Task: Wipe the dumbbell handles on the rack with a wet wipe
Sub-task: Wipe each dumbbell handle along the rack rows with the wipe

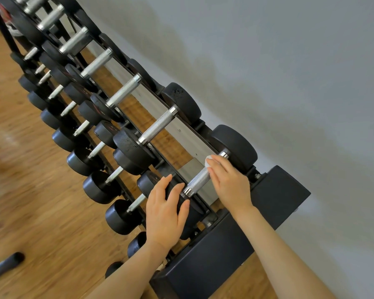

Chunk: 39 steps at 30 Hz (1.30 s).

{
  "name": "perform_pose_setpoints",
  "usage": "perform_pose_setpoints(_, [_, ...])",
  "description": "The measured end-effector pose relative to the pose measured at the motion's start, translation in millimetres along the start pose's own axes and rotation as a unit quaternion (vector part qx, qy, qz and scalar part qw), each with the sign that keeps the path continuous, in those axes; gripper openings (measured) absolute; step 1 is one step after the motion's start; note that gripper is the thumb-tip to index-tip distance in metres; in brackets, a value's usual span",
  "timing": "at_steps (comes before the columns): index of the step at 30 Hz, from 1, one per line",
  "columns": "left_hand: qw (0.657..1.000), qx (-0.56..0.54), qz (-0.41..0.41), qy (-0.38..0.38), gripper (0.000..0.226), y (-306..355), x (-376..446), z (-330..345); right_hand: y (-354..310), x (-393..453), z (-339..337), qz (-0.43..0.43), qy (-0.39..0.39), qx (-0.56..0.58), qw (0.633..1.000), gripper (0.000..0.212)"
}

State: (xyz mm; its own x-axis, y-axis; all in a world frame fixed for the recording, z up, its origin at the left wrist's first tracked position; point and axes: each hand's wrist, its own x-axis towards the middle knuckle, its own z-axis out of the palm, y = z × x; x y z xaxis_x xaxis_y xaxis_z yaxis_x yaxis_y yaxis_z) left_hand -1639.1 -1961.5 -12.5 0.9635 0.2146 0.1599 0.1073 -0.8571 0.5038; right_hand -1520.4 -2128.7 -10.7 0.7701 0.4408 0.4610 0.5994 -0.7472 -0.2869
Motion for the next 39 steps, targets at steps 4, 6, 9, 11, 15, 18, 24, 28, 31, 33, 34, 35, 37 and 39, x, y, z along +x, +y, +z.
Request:
perform_pose_setpoints(4, [1.000,0.002,-0.002,-0.001,0.045,0,-1,0,-14,-10,7,-0.051,-0.007,0.006,0.999,0.030])
perform_pose_setpoints(6, [1.000,0.000,-0.003,0.000,0.045,1,-1,-1,-11,-10,5,-0.065,-0.015,0.004,0.998,0.029])
perform_pose_setpoints(9, [1.000,-0.002,-0.005,0.002,0.044,2,0,-1,-2,-3,0,0.024,0.027,0.027,0.999,0.034])
perform_pose_setpoints(11, [1.000,0.000,-0.004,0.003,0.044,2,-1,-1,-4,-4,3,0.046,0.047,0.032,0.997,0.032])
perform_pose_setpoints(15, [1.000,-0.002,-0.006,0.005,0.046,1,-1,-1,-11,-20,13,-0.031,0.023,0.036,0.999,0.032])
perform_pose_setpoints(18, [1.000,-0.009,-0.004,0.009,0.045,2,0,0,-9,-15,11,-0.003,0.065,0.046,0.997,0.030])
perform_pose_setpoints(24, [1.000,-0.002,-0.002,0.008,0.045,1,0,-1,-11,-13,16,-0.013,0.079,0.052,0.995,0.031])
perform_pose_setpoints(28, [1.000,-0.005,-0.001,0.012,0.044,1,-1,-1,-8,-16,10,-0.004,0.106,0.058,0.993,0.030])
perform_pose_setpoints(31, [1.000,-0.006,-0.002,0.010,0.044,2,-1,-1,-5,-14,7,0.070,0.144,0.068,0.985,0.030])
perform_pose_setpoints(33, [1.000,-0.006,-0.002,0.008,0.044,2,0,-1,-10,-18,13,0.070,0.131,0.066,0.987,0.031])
perform_pose_setpoints(34, [1.000,-0.006,-0.003,0.008,0.045,1,0,-1,-13,-22,17,0.049,0.109,0.064,0.991,0.032])
perform_pose_setpoints(35, [1.000,-0.006,-0.004,0.008,0.045,2,0,-1,-15,-26,21,0.023,0.088,0.061,0.994,0.034])
perform_pose_setpoints(37, [1.000,-0.006,-0.002,0.009,0.045,2,0,-1,-15,-30,24,-0.004,0.076,0.044,0.996,0.033])
perform_pose_setpoints(39, [1.000,-0.007,0.000,0.011,0.044,2,0,-1,-13,-26,21,0.021,0.102,0.034,0.994,0.030])
